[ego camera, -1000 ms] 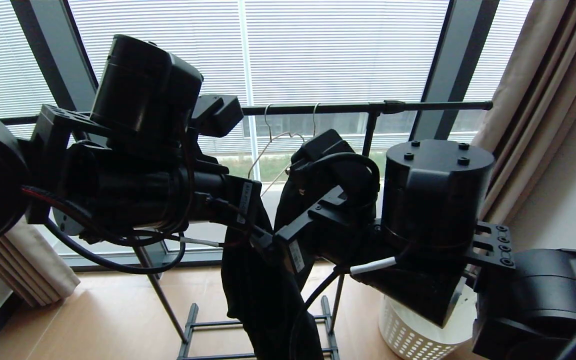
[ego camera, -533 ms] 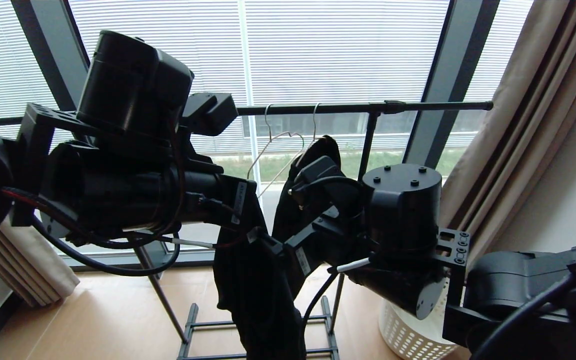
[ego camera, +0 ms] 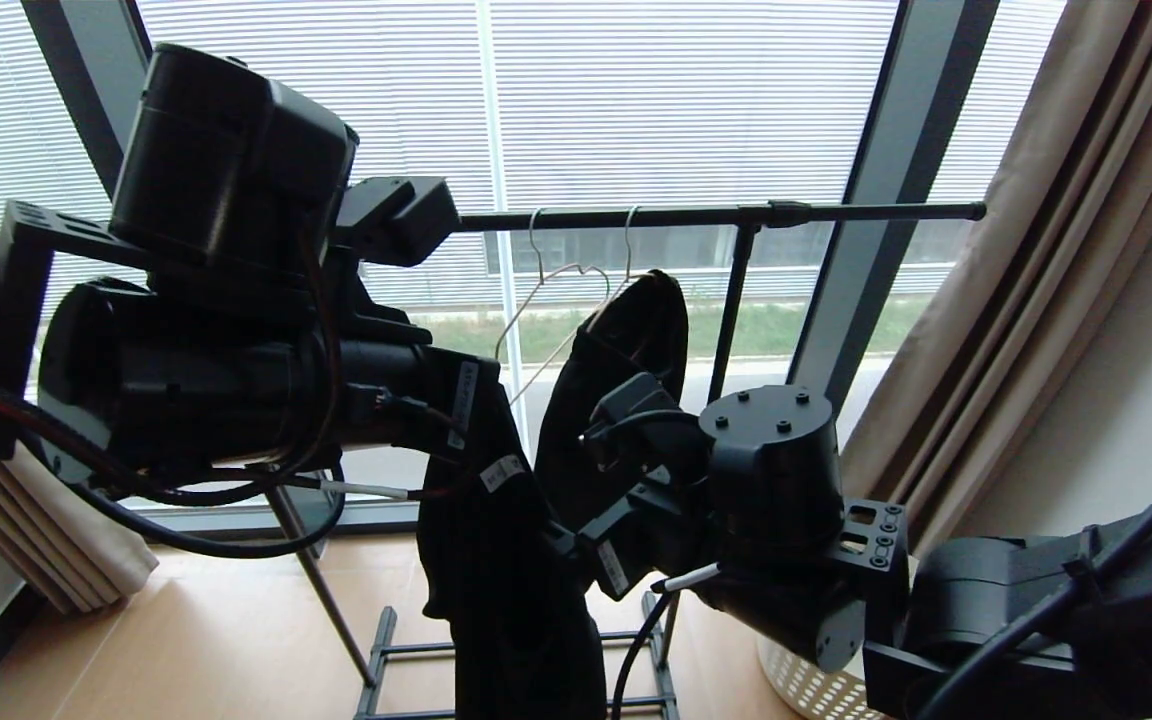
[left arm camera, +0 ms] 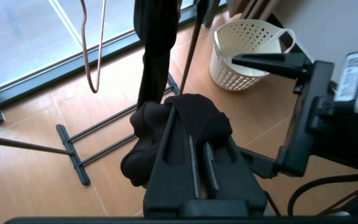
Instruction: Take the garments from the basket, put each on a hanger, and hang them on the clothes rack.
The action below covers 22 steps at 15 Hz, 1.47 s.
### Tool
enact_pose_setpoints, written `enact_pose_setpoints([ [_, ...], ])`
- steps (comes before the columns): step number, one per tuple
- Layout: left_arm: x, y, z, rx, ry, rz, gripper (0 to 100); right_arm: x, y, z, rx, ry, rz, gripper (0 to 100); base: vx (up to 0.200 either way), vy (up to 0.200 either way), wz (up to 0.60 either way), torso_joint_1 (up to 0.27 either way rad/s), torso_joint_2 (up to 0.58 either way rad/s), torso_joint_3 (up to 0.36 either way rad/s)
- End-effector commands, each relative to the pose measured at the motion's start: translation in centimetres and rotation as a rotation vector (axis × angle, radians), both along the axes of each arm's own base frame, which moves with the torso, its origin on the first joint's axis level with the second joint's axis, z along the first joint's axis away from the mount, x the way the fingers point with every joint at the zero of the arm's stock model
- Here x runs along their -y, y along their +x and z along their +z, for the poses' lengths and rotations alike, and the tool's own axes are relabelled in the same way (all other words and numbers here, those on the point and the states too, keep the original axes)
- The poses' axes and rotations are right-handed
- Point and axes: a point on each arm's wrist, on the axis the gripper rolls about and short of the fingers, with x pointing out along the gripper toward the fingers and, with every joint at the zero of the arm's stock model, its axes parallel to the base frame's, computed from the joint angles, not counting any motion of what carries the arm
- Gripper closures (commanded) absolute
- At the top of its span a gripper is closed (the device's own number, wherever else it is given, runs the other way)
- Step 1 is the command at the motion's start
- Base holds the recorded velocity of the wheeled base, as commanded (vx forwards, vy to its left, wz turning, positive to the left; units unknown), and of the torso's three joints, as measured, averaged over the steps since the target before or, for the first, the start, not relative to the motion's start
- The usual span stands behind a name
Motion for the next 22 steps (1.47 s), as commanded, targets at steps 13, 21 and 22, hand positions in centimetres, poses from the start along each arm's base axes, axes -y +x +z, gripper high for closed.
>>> enact_pose_setpoints([
  [13, -1.7, -0.5, -2.2, -0.066, 0.048, 0.016, 100, 4.9, 3.1, 1.4, 0.063, 0.079, -0.162, 100, 0.000, 0.000, 0.00, 0.000, 0.00, 0.000],
  [21, -3.9, -4.1, -4.4, -0.100, 0.126, -0.104, 0, 5.8, 2.8, 5.7, 0.129, 0.156, -0.191, 100, 0.000, 0.000, 0.00, 0.000, 0.00, 0.000],
  [22, -4.6, -4.7, -4.8, -0.094, 0.147, -0.113, 0, 6.7, 2.9, 6.3, 0.127, 0.196, -0.229, 100, 0.000, 0.000, 0.00, 0.000, 0.00, 0.000],
])
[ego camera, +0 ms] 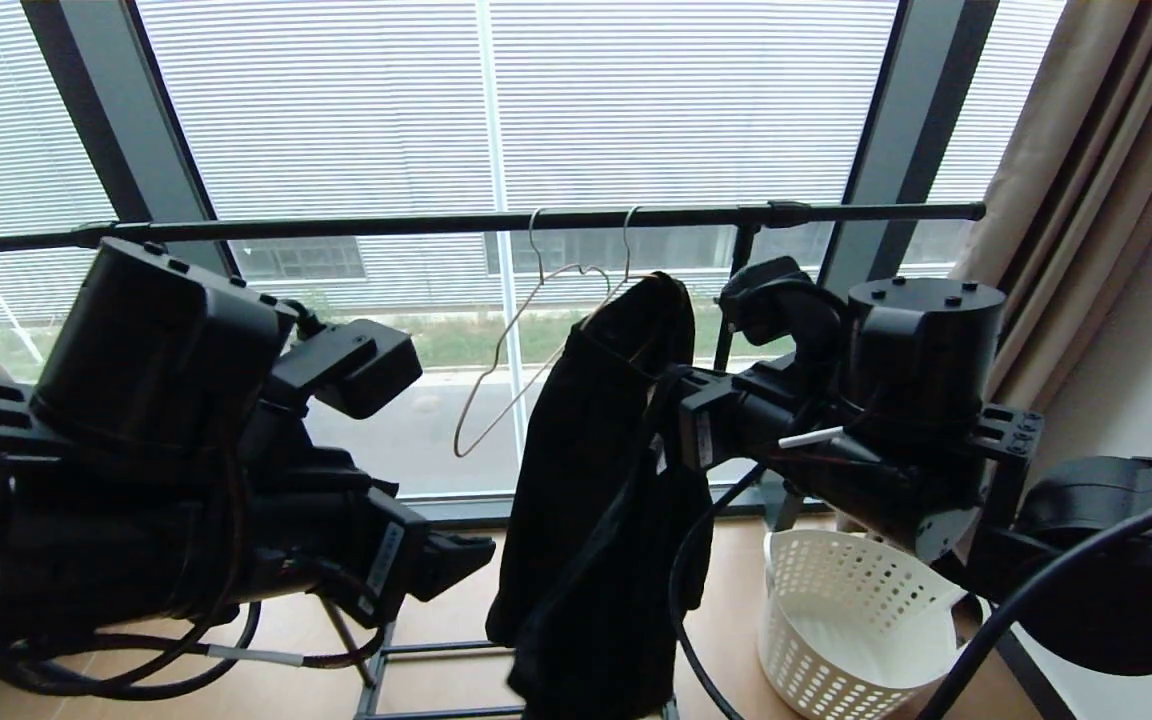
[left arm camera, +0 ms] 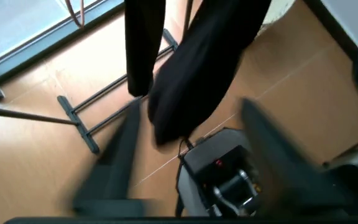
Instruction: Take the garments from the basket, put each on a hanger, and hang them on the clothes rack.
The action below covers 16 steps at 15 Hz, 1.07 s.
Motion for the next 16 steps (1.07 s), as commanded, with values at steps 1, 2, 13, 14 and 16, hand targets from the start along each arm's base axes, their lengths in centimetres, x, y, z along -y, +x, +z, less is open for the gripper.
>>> enact_pose_setpoints([
  [1, -1.5, -1.1, -0.1, 0.022, -0.003, 0.010, 0, 1.8, -0.6, 1.4, 0.017, 0.060, -0.040, 100, 0.000, 0.000, 0.00, 0.000, 0.00, 0.000],
  [2, -1.8, -0.6, -0.2, 0.037, -0.016, 0.035, 0, 3.0, -1.4, 1.1, 0.006, 0.061, -0.057, 100, 0.000, 0.000, 0.00, 0.000, 0.00, 0.000],
  [13, -1.8, 7.9, -1.7, 0.157, -0.153, 0.056, 0, 6.9, -3.9, -1.2, 0.052, 0.057, -0.094, 100, 0.000, 0.000, 0.00, 0.000, 0.00, 0.000],
  [14, -1.8, 8.1, -1.9, 0.158, -0.148, 0.054, 0, 6.9, -3.9, -1.2, 0.052, 0.057, -0.092, 100, 0.000, 0.000, 0.00, 0.000, 0.00, 0.000],
  [16, -1.6, 8.4, -2.1, 0.172, -0.144, 0.047, 0, 6.9, -3.9, -1.2, 0.051, 0.056, -0.092, 100, 0.000, 0.000, 0.00, 0.000, 0.00, 0.000],
])
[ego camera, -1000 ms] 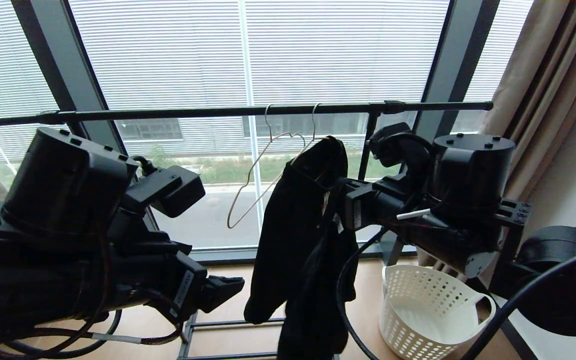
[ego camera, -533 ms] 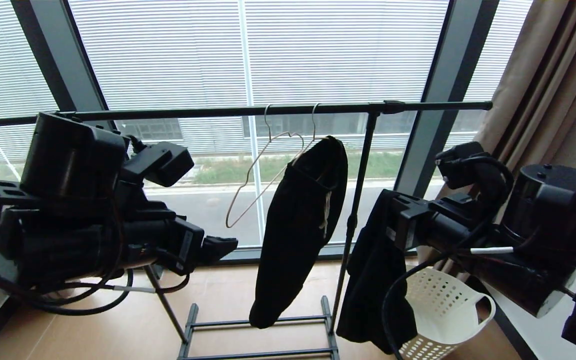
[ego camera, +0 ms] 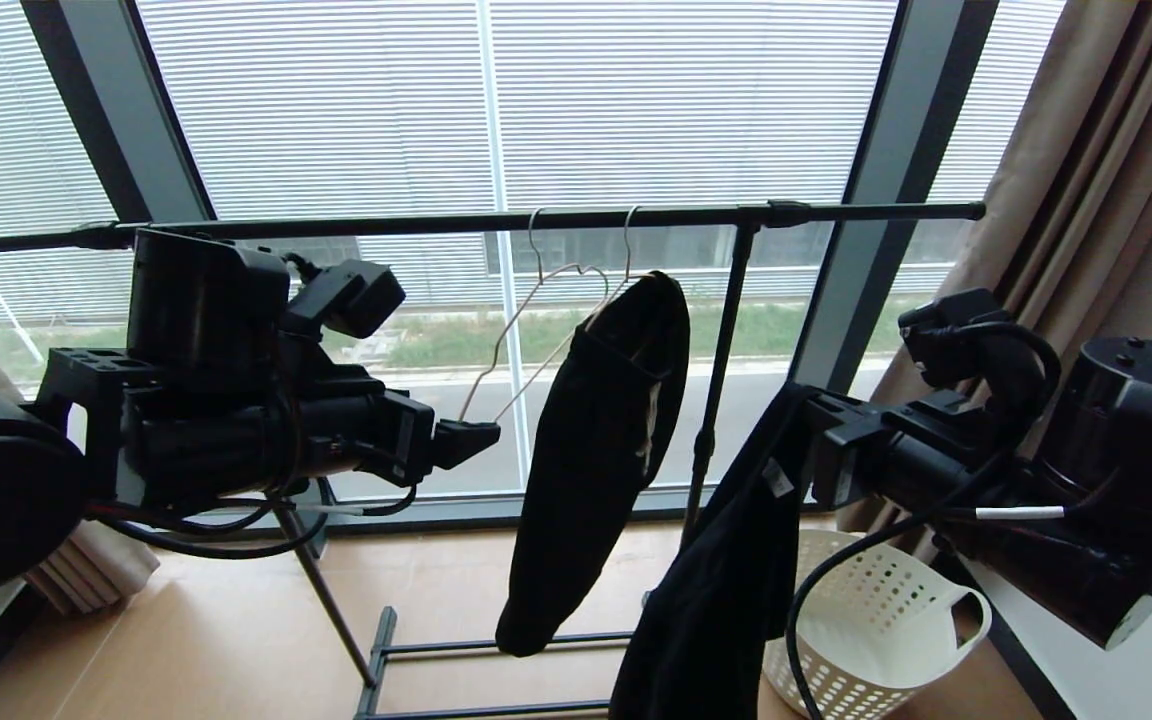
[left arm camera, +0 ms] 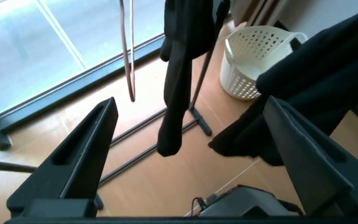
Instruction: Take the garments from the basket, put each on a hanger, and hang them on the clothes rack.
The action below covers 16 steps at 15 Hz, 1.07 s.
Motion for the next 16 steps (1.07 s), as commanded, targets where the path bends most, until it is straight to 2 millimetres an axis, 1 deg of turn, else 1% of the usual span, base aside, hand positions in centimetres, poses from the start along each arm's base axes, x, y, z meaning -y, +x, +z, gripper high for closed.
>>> enact_pose_setpoints([
  [1, 0.2, 0.5, -0.7, -0.011, 0.015, -0.001, 0, 0.0, 0.0, 0.0, -0.001, 0.000, -0.001, 100, 0.000, 0.000, 0.00, 0.000, 0.00, 0.000],
  [2, 0.2, 0.6, -0.8, 0.002, 0.028, -0.006, 0, 0.1, -0.1, -0.1, -0.002, -0.001, -0.001, 100, 0.000, 0.000, 0.00, 0.000, 0.00, 0.000],
  [7, 0.4, 1.0, -1.2, 0.002, 0.040, -0.016, 0, 0.2, -0.2, 0.2, 0.007, 0.005, -0.001, 100, 0.200, 0.000, 0.00, -0.004, 0.00, 0.003],
  [9, 0.6, 1.3, -1.1, 0.025, 0.036, -0.017, 0, 0.2, -0.1, 0.1, 0.004, 0.003, -0.006, 100, 0.000, 0.000, 0.00, 0.000, 0.00, 0.000],
  [10, 0.8, 2.0, -1.2, 0.034, 0.052, -0.020, 0, 0.3, 0.0, 0.1, 0.004, 0.003, -0.009, 100, 0.000, 0.000, 0.00, 0.000, 0.00, 0.000],
  [12, 1.6, 3.7, -1.9, 0.026, 0.082, 0.002, 0, 0.3, -0.1, 0.2, 0.006, 0.004, -0.009, 100, 0.000, 0.000, 0.00, 0.000, 0.00, 0.000],
  [14, 2.5, 6.1, -3.1, 0.016, 0.112, 0.043, 0, 0.3, 0.0, 0.1, 0.004, 0.003, -0.009, 100, 0.000, 0.000, 0.00, 0.000, 0.00, 0.000],
  [16, 2.6, 7.9, -3.6, 0.019, 0.116, 0.060, 0, 0.3, 0.0, 0.0, 0.001, 0.001, -0.009, 100, 0.000, 0.000, 0.00, 0.000, 0.00, 0.000],
])
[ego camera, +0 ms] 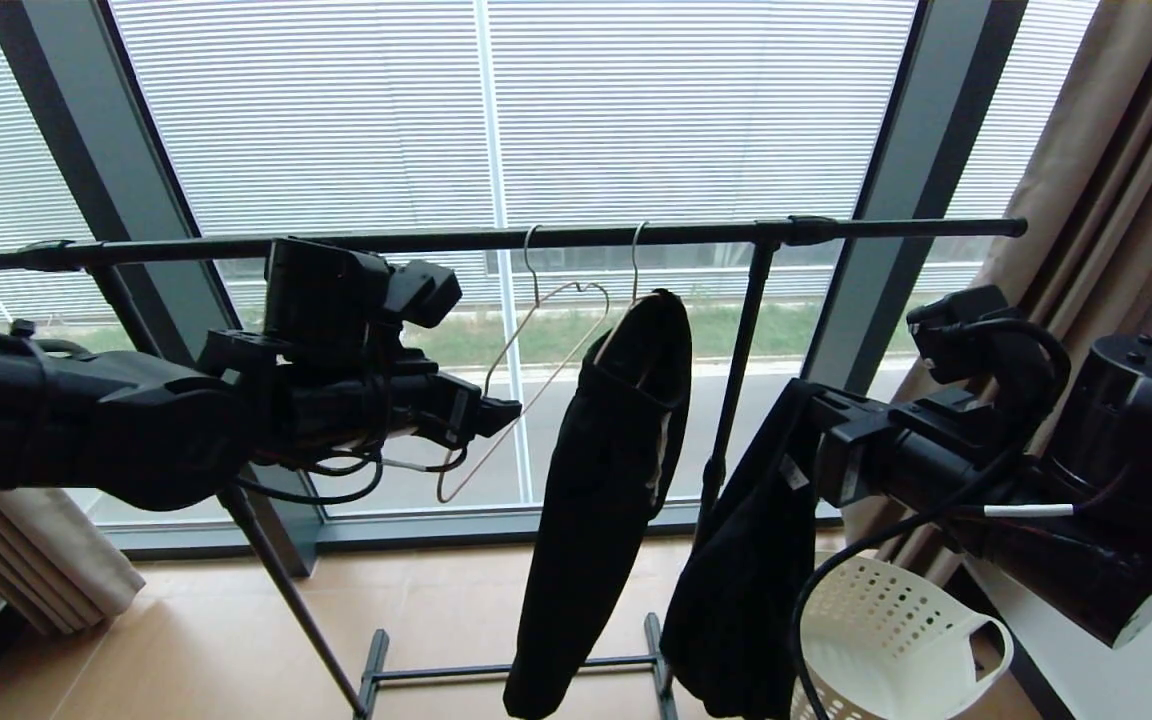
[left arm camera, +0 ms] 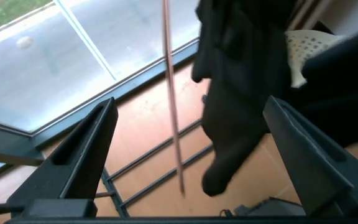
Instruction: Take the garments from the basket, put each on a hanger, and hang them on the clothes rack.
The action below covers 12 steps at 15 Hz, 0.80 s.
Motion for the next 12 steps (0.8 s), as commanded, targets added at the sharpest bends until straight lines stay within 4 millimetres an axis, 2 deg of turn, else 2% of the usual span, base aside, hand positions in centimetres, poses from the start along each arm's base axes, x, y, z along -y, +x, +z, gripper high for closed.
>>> enact_pose_setpoints([
  [1, 0.4, 2.5, -2.0, -0.026, 0.031, 0.014, 0, 0.0, 0.0, -0.1, -0.004, -0.003, 0.001, 100, 0.000, 0.000, 0.00, 0.000, 0.00, 0.000],
  [7, 1.2, 4.2, -2.9, -0.022, 0.043, 0.000, 0, -0.1, 0.1, -0.2, -0.008, -0.002, 0.006, 100, 0.000, 0.000, 0.00, 0.000, 0.00, 0.000],
  [12, 1.4, 4.5, -3.5, -0.018, 0.040, 0.001, 0, -0.1, 0.1, -0.5, -0.016, -0.007, 0.006, 100, 0.000, 0.000, 0.00, 0.000, 0.00, 0.000],
])
